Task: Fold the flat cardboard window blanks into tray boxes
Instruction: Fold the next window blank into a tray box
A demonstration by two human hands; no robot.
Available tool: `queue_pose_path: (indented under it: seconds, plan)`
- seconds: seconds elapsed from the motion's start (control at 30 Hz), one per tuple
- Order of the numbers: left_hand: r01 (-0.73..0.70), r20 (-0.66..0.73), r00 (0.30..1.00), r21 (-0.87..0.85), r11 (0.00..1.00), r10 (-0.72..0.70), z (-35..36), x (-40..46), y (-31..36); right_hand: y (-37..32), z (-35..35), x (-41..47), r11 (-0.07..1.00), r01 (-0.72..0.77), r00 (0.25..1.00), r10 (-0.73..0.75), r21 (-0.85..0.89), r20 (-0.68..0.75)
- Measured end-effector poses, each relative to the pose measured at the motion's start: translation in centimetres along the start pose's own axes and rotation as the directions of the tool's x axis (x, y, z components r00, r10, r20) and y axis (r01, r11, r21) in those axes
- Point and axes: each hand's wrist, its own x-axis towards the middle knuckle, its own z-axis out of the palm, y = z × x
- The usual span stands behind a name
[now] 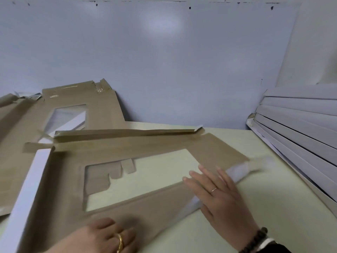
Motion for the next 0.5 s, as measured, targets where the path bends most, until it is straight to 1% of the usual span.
queue_pose_path:
  seconds: [0.03,0.07,0.1,0.13,0.17,0.23,0.3,0.33,0.37,0.43,0.47,0.5]
  plan:
    - [-0.017,0.013,1.000,-0.021,1.000,0.017,0.0,-0.2,-0.1,0.1,0.1,-0.1,1.000,0.020,1.000,-0.020,-0.014,-0.010]
    - [-0.011,0.045,0.999,-0.044,0.999,0.013,0.4,-0.5,-0.5,0.3,0.1,-0.3,0.999,0.037,0.999,-0.037,-0.030,0.008]
    - [-0.001,0.045,0.999,-0.054,0.999,0.004,0.5,-0.7,-0.7,0.4,-0.1,-0.4,0.998,0.031,0.998,-0.028,-0.053,0.051]
    - [0.000,0.013,1.000,-0.037,0.999,0.001,0.7,-0.8,-1.1,0.5,-0.1,-0.7,0.998,0.015,0.994,-0.008,-0.062,0.105]
    - [0.019,0.024,1.000,-0.027,0.999,-0.019,0.5,-0.7,-1.5,0.7,-0.1,-1.1,0.998,-0.021,0.987,0.031,-0.061,0.155]
    - [0.096,0.048,0.994,-0.031,0.995,-0.094,0.0,-0.3,-2.0,0.8,-0.1,-1.8,0.994,-0.085,0.977,0.098,-0.075,0.188]
    - [0.224,-0.054,0.971,-0.106,0.969,-0.231,0.0,-0.7,-2.8,1.0,-0.3,-2.3,0.988,-0.126,0.976,0.140,-0.092,0.166]
    - [0.290,-0.136,0.940,-0.166,0.943,-0.313,0.3,-1.1,-3.4,1.0,-0.4,-2.5,0.983,-0.147,0.971,0.164,-0.108,0.172]
    - [0.357,-0.223,0.885,-0.236,0.904,-0.408,0.7,-1.8,-3.9,1.1,-0.5,-2.5,0.979,-0.172,0.964,0.190,-0.109,0.183]
    - [0.467,-0.351,0.729,-0.372,0.802,-0.588,1.5,-2.9,-4.9,1.1,-0.6,-2.5,0.971,-0.223,0.945,0.238,-0.088,0.225]
    - [0.512,-0.394,0.654,-0.399,0.761,-0.646,2.1,-3.6,-5.5,1.0,-0.7,-2.4,0.966,-0.246,0.936,0.258,-0.078,0.239]
    - [0.576,-0.397,0.592,-0.401,0.713,-0.701,2.6,-4.2,-5.8,0.9,-0.7,-2.2,0.964,-0.255,0.935,0.266,-0.077,0.234]
